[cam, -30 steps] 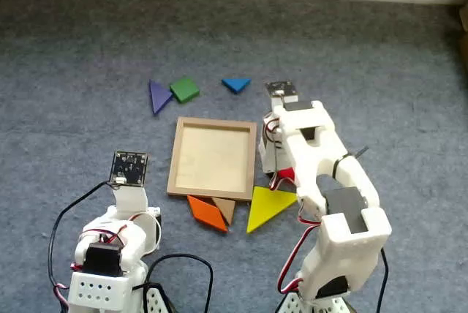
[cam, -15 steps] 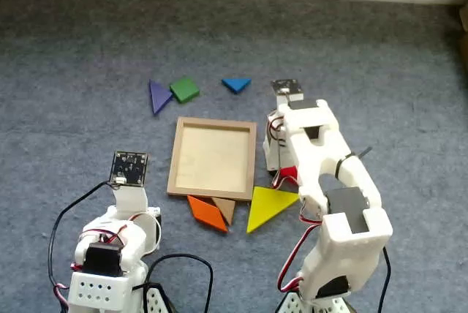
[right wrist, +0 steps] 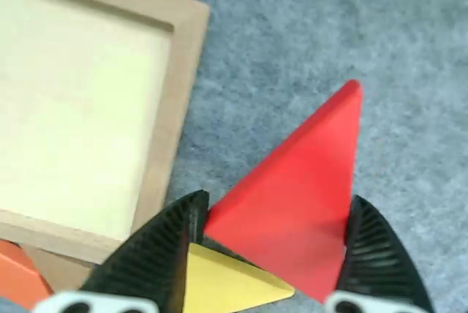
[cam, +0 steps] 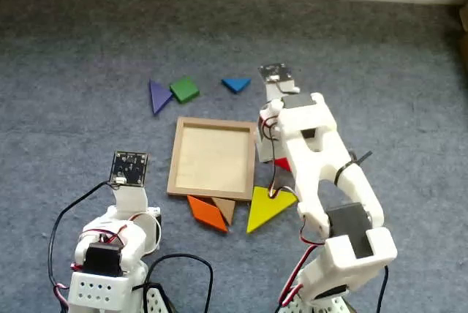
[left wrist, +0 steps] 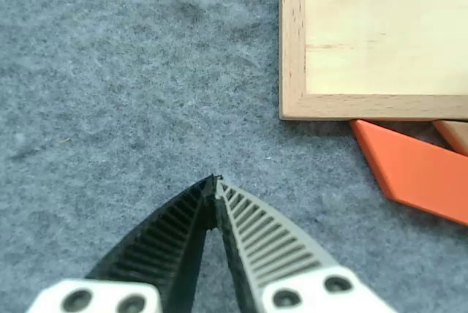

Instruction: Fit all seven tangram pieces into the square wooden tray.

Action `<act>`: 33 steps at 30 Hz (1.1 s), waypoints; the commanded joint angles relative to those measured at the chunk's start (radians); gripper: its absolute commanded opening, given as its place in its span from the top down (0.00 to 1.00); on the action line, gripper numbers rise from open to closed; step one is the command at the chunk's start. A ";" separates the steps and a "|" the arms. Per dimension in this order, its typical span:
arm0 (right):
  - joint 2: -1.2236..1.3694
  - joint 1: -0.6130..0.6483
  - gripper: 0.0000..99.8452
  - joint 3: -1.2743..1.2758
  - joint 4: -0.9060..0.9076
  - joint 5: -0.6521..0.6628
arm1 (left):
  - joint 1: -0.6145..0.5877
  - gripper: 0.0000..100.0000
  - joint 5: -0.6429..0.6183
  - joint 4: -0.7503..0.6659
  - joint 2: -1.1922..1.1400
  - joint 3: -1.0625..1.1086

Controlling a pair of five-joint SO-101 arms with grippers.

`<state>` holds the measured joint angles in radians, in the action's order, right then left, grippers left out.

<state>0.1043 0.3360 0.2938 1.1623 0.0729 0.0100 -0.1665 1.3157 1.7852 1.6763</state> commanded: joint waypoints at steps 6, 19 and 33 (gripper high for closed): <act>-0.061 0.156 0.79 -0.062 0.007 -0.127 | -0.012 0.99 0.003 0.006 0.027 0.019; -0.051 0.283 0.79 -0.186 -0.013 -0.456 | -0.012 0.99 0.003 0.006 0.027 0.019; 0.131 0.340 0.79 -0.116 -0.217 -0.603 | -0.012 0.99 0.003 0.006 0.027 0.019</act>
<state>0.2240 0.6843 0.1926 0.9689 -0.5178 0.0100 -0.1665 1.3157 1.7852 1.6763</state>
